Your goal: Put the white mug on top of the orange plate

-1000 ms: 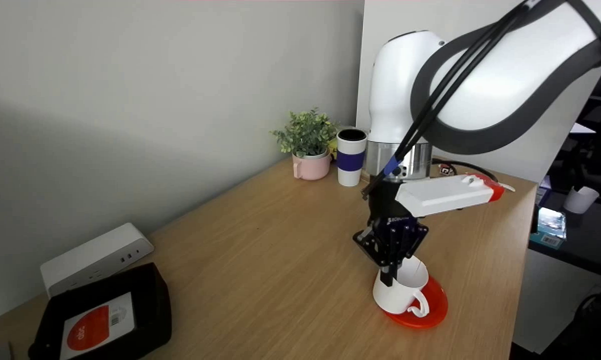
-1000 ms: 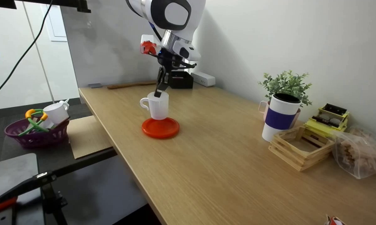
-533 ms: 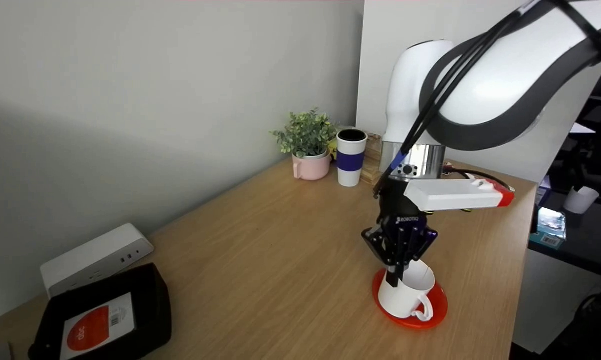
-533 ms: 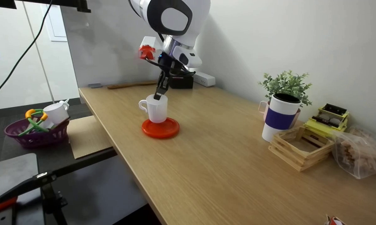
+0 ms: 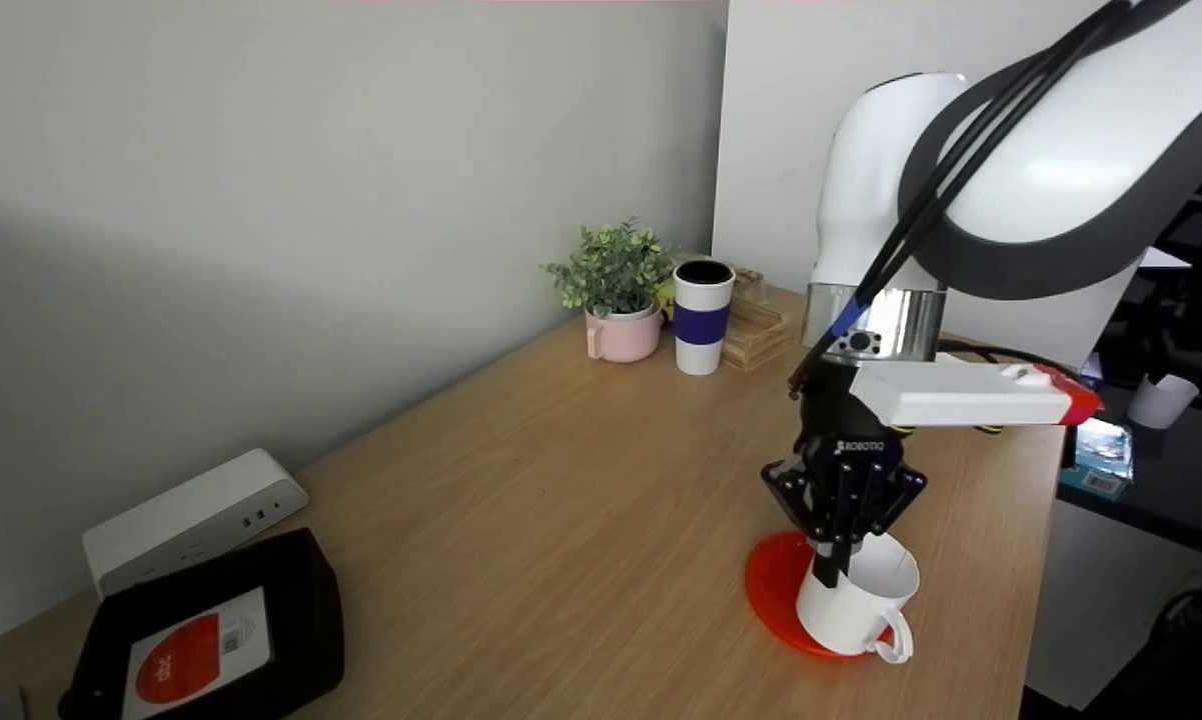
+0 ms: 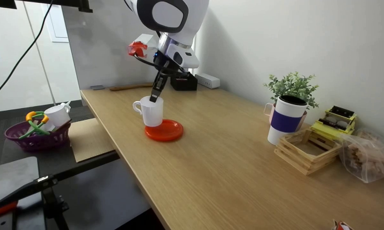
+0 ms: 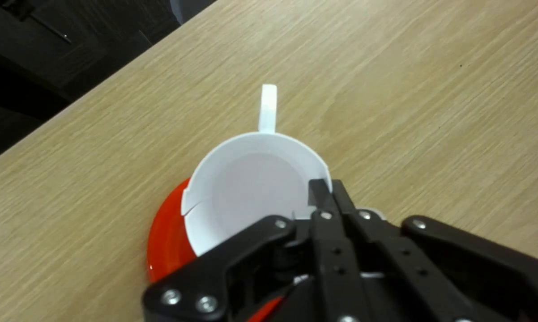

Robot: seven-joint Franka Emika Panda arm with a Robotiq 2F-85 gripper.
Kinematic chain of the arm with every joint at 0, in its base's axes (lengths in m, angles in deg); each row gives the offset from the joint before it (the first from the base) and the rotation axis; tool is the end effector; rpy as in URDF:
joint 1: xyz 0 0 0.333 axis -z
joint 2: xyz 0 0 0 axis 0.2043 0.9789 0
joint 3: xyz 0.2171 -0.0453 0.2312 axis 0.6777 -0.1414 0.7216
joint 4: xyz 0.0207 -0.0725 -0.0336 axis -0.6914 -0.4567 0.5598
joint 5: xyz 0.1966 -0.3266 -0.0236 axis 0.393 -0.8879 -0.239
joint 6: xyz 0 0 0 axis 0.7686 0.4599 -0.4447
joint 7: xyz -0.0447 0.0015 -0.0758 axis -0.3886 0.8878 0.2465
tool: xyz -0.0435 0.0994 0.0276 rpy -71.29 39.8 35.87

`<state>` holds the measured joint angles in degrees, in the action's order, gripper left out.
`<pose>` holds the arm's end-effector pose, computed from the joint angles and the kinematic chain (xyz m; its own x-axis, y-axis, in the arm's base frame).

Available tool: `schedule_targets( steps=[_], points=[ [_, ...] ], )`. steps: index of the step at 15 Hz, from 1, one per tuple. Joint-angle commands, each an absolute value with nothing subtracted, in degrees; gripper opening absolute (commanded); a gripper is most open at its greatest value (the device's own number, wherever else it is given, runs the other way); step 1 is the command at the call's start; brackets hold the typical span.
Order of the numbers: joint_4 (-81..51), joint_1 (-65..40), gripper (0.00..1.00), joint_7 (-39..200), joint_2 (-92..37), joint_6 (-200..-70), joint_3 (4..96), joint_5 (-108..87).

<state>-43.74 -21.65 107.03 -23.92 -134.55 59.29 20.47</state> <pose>0.5396 0.1556 0.2494 0.7709 -0.5477 -0.3251 -0.6202 -0.7619 -0.1870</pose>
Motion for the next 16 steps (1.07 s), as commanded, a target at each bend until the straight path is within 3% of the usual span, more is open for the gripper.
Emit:
schedule_targets(
  steps=[1, 16],
  points=[
    [-48.5, -21.9, 0.0, 109.8, -27.9, -137.3, 59.3, 20.6],
    [-45.6, -21.1, 0.0, 110.7, -26.7, -137.3, 58.0, 11.1]
  ],
)
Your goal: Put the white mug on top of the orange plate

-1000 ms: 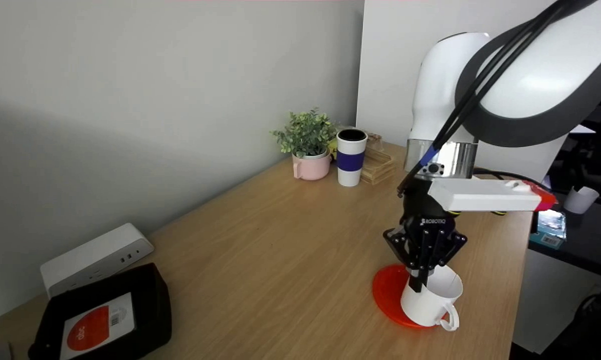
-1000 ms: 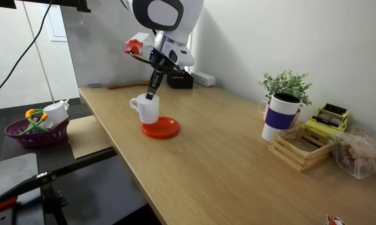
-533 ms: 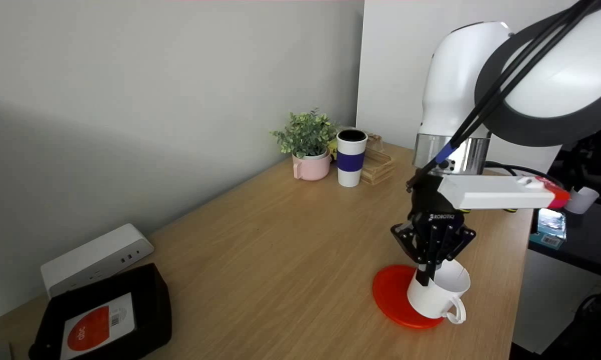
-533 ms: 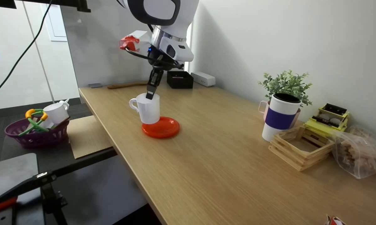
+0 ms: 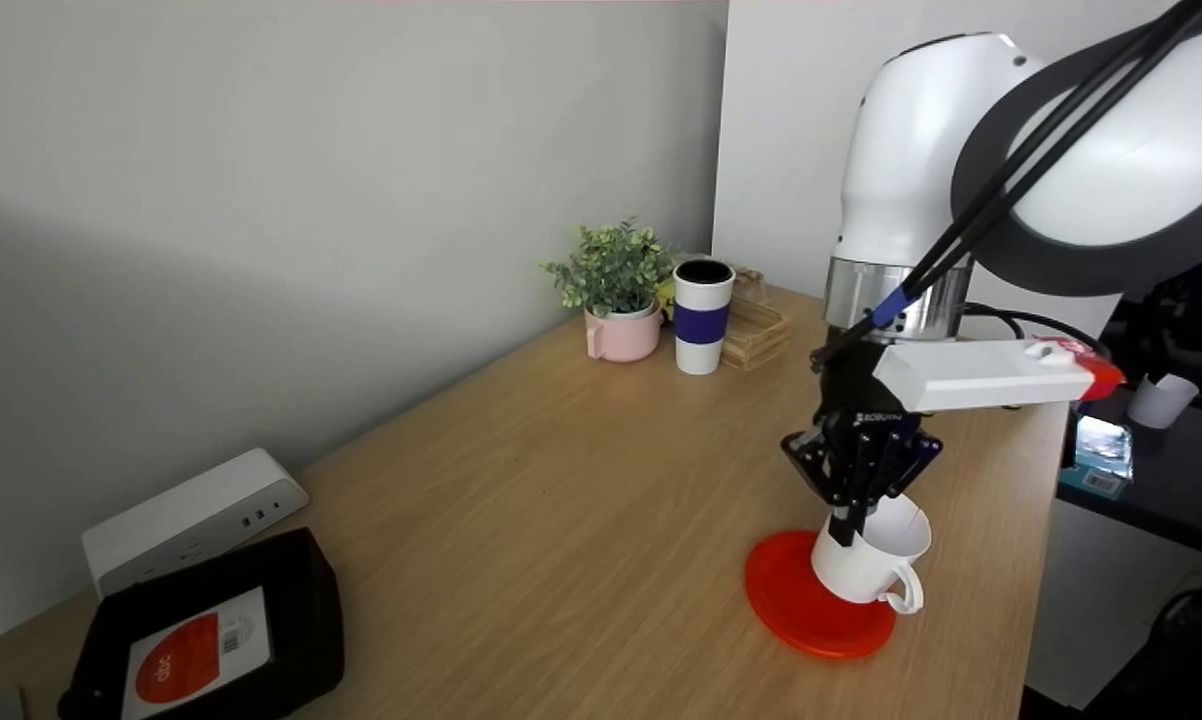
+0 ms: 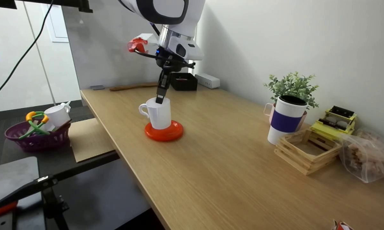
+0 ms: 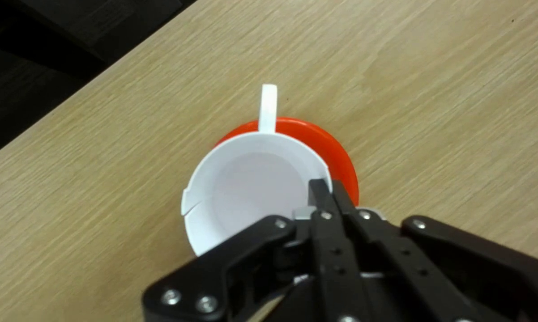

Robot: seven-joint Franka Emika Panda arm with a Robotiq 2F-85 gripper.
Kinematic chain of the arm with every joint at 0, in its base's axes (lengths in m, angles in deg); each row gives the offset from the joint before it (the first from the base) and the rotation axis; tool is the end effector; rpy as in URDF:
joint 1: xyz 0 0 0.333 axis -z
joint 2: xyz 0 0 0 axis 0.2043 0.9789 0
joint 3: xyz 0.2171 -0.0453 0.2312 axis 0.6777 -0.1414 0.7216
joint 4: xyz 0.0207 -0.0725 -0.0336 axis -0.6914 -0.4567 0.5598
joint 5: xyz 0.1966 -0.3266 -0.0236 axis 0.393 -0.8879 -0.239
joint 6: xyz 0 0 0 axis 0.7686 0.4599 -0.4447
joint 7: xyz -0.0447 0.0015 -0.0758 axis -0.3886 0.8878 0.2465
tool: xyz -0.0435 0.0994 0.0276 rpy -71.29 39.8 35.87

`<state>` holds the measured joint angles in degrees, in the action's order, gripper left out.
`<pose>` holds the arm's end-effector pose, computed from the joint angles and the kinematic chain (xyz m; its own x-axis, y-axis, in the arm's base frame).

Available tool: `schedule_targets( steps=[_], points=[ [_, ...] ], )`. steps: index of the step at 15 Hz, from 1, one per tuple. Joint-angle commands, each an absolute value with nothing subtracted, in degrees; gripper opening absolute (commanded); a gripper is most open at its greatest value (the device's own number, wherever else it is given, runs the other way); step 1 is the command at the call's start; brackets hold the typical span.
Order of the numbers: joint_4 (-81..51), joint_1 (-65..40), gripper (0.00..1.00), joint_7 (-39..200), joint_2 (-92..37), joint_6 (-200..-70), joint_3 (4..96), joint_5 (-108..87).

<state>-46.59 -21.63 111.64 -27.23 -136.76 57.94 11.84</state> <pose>0.5346 0.1361 0.2642 0.7889 -0.5730 -0.2219 -0.6063 -0.7848 -0.1289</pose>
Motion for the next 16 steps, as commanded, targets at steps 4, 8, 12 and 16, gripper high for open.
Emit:
schedule_targets(
  steps=[4, 8, 12, 16],
  points=[
    [-43.5, -21.0, 0.0, 109.2, -25.3, -136.9, 58.3, 11.5],
    [-41.3, -20.7, 0.0, 107.3, -23.7, -136.7, 58.4, 12.1],
    [-38.9, -20.6, 0.0, 106.1, -21.7, -135.8, 58.4, 12.4],
    [-37.2, -20.7, 0.0, 105.8, -19.7, -135.5, 58.7, 13.2]
  ],
)
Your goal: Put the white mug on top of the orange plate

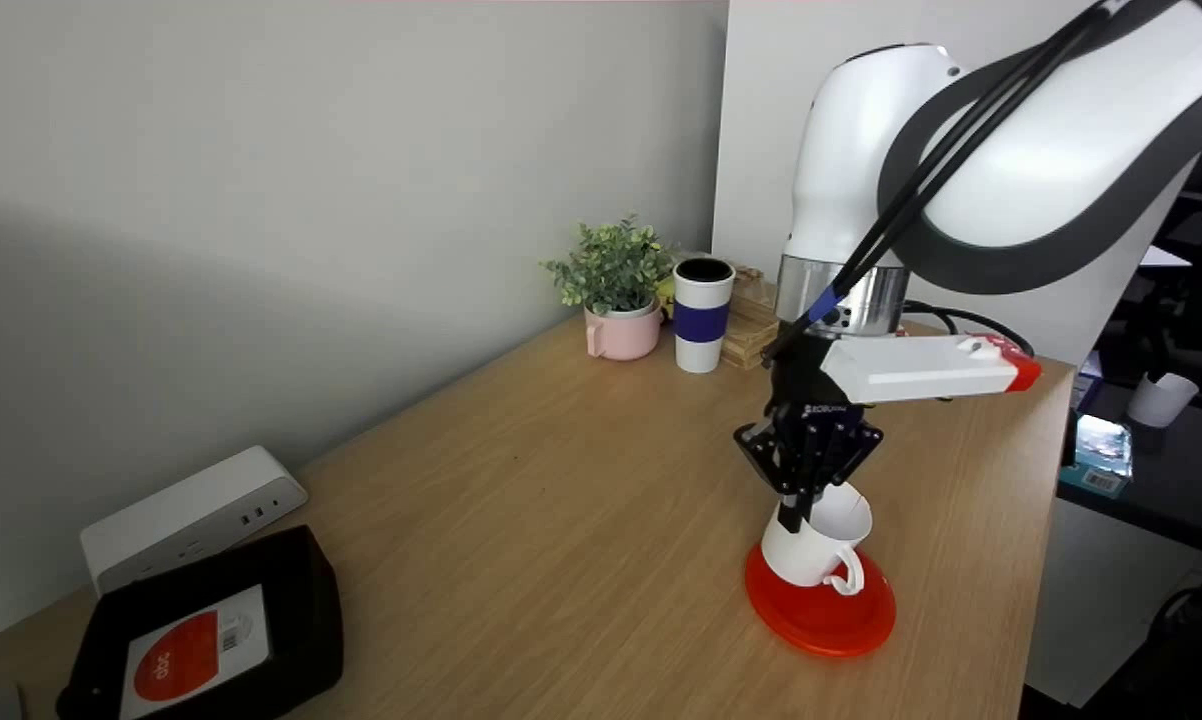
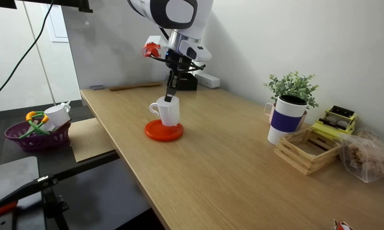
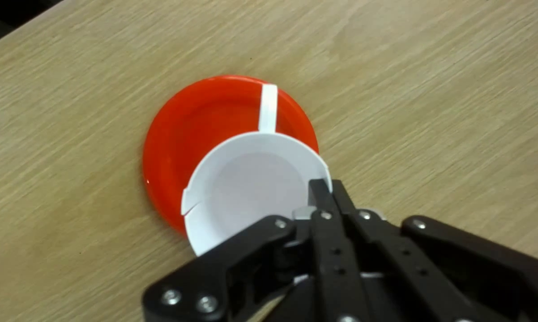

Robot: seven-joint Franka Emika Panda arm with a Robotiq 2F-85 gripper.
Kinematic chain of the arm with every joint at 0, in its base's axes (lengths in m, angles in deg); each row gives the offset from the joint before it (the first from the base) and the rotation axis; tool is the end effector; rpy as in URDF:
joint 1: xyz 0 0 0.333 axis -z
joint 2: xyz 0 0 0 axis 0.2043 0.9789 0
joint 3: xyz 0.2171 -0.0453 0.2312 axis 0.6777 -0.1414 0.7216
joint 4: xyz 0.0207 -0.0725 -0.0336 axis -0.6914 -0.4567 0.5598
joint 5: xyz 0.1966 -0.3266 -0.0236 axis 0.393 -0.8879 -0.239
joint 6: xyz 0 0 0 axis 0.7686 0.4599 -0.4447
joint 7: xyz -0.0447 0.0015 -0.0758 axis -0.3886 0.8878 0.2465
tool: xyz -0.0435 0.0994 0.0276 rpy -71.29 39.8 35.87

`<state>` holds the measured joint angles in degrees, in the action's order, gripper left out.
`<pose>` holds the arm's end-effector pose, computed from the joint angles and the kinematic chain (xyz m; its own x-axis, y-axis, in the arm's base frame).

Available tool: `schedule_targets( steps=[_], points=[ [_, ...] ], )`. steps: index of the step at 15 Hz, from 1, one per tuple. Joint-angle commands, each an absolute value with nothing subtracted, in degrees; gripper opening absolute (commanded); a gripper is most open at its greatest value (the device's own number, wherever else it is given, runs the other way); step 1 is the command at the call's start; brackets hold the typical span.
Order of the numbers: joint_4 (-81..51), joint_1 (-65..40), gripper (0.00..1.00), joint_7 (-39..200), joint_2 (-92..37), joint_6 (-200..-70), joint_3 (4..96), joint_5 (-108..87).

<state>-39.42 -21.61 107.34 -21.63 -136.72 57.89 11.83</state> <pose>0.5703 0.1434 0.2568 0.8353 -0.5132 -0.1973 -0.5446 -0.8215 -0.1687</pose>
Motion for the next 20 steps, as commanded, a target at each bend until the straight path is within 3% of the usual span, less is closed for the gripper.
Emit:
schedule_targets(
  steps=[1, 20],
  points=[
    [-36.9, -20.7, 0.0, 106.0, -19.3, -135.2, 58.8, 13.8],
    [-40.5, -21.3, 0.0, 113.4, -20.9, -135.9, 59.5, 18.3]
  ],
)
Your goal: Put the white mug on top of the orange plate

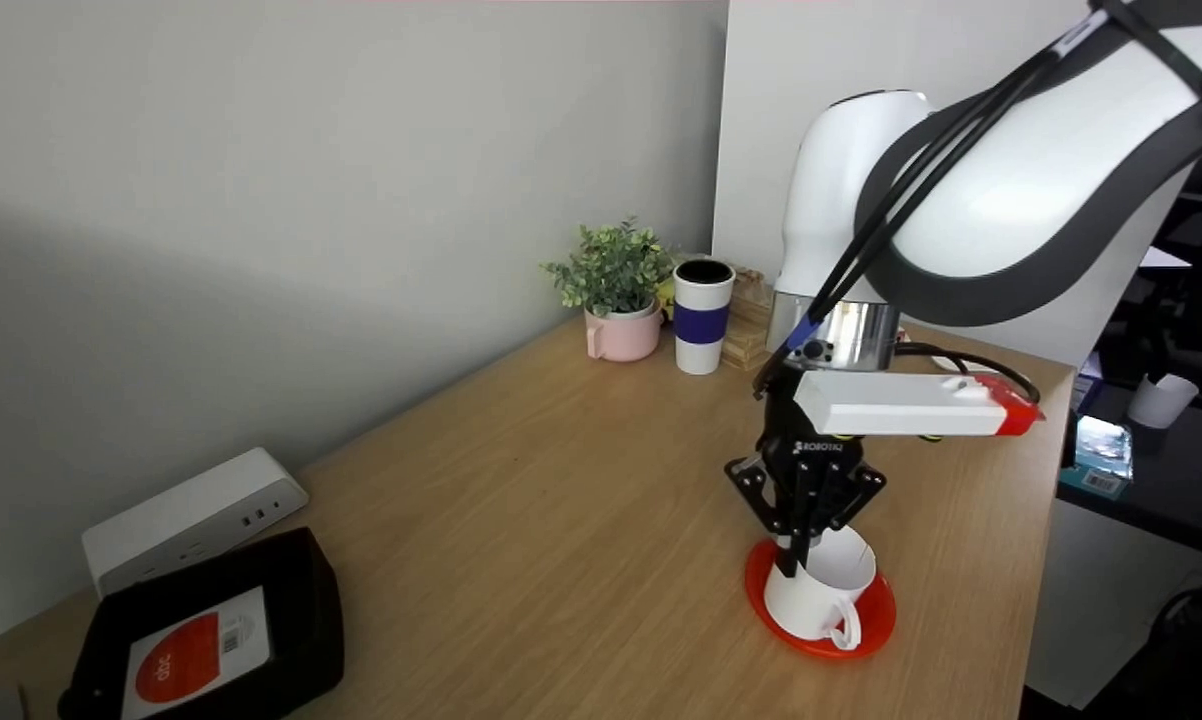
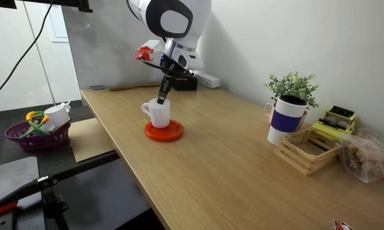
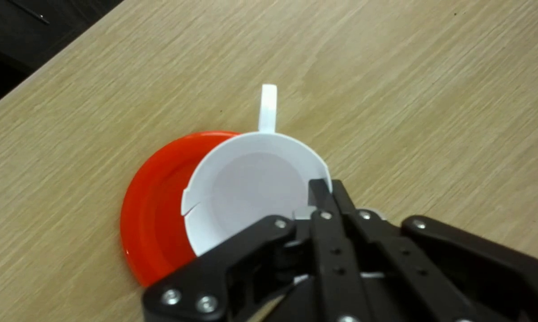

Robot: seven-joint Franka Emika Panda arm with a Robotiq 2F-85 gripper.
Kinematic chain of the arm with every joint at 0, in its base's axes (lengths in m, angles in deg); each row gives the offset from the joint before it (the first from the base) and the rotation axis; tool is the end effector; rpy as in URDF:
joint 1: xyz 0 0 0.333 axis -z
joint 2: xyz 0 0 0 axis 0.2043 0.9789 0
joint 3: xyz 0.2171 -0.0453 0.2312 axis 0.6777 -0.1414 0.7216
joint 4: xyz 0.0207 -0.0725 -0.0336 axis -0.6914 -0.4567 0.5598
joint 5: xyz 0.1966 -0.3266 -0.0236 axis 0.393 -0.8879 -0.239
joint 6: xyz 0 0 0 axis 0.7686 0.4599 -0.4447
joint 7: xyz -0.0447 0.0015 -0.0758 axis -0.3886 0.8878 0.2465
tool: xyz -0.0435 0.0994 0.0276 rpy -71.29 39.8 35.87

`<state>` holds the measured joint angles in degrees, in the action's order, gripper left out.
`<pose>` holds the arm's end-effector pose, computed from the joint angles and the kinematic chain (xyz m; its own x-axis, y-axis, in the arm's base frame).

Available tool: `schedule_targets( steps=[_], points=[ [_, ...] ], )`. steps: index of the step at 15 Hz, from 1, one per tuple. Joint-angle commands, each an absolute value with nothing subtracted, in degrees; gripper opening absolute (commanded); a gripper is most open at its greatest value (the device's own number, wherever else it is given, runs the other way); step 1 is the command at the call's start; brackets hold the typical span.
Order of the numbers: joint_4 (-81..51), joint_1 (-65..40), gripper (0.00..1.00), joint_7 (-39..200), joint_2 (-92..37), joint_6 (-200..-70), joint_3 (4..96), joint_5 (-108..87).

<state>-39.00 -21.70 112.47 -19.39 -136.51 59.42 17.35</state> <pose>0.5650 0.1605 0.2375 0.7418 -0.6037 -0.2919 -0.6608 -0.7322 -0.1650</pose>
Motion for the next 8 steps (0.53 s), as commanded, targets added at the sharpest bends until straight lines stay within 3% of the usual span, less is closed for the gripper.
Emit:
schedule_targets(
  steps=[1, 8],
  points=[
    [-40.7, -21.3, 0.0, 113.8, -21.0, -135.9, 59.4, 18.3],
    [-41.2, -20.9, 0.0, 115.1, -21.3, -136.1, 59.3, 18.5]
  ],
)
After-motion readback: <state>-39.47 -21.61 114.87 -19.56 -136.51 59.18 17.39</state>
